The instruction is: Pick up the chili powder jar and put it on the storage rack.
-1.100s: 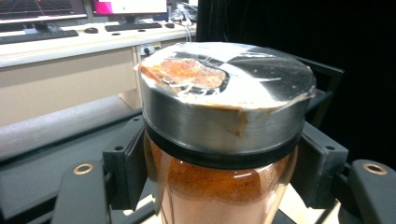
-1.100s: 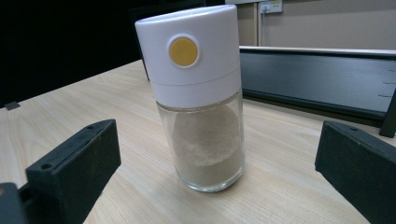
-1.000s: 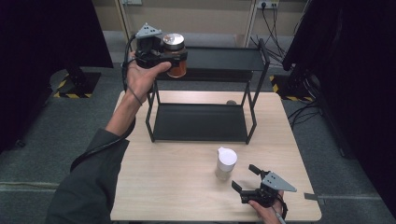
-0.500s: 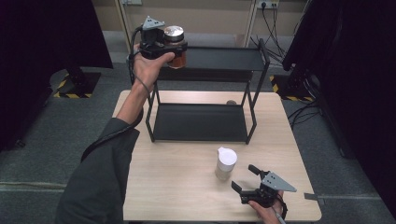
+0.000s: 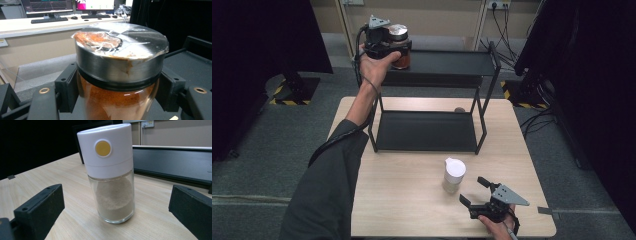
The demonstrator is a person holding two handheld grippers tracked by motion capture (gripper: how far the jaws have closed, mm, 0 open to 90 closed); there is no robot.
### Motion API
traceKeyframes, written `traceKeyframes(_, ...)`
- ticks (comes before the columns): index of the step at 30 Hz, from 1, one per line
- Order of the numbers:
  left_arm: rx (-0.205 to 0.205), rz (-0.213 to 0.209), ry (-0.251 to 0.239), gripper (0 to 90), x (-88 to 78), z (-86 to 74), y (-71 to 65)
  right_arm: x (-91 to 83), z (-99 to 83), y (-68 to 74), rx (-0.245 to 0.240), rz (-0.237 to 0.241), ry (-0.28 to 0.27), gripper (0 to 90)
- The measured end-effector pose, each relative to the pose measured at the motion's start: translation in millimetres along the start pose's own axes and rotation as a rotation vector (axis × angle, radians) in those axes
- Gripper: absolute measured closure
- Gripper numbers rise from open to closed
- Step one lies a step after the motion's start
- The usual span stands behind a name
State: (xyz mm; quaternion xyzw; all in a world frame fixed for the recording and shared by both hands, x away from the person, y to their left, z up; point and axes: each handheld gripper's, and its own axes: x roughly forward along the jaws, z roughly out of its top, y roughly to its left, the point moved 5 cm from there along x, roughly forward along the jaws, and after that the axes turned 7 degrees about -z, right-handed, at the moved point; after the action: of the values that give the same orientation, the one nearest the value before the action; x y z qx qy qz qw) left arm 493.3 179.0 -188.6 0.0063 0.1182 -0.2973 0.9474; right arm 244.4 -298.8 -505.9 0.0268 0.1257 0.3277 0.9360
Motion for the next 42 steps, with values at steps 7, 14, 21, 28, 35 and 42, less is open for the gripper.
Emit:
traceKeyframes(7, 0.019, 0.006, 0.013, 30.5, 3.9, -3.0, -2.0, 0.3, -0.3, -0.1, 0.005, 0.003, 0.000, 0.4)
traceKeyframes(14, 0.039, 0.009, 0.000, 29.0, 3.3, -6.5, -2.3, 0.5, -0.4, 0.2, 0.006, 0.006, 0.001, 0.4)
traceKeyframes(21, 0.022, 0.021, 0.000, 9.5, 3.9, -8.7, -7.6, 1.7, -0.8, 1.1, 0.006, 0.008, 0.006, 0.4)
traceKeyframes(28, -0.003, 0.037, -0.008, 1.5, 1.5, -11.4, -8.7, 1.5, -0.9, 0.6, 0.007, 0.008, 0.004, 0.4)
traceKeyframes(35, -0.014, 0.027, -0.021, 0.7, -5.1, -15.7, -6.0, 1.3, -1.0, 0.3, 0.007, 0.007, 0.003, 0.4)
traceKeyframes(42, 0.003, -0.005, -0.026, 0.6, -14.7, -20.1, -7.9, 1.7, -1.0, 0.9, 0.006, 0.007, 0.005, 0.4)
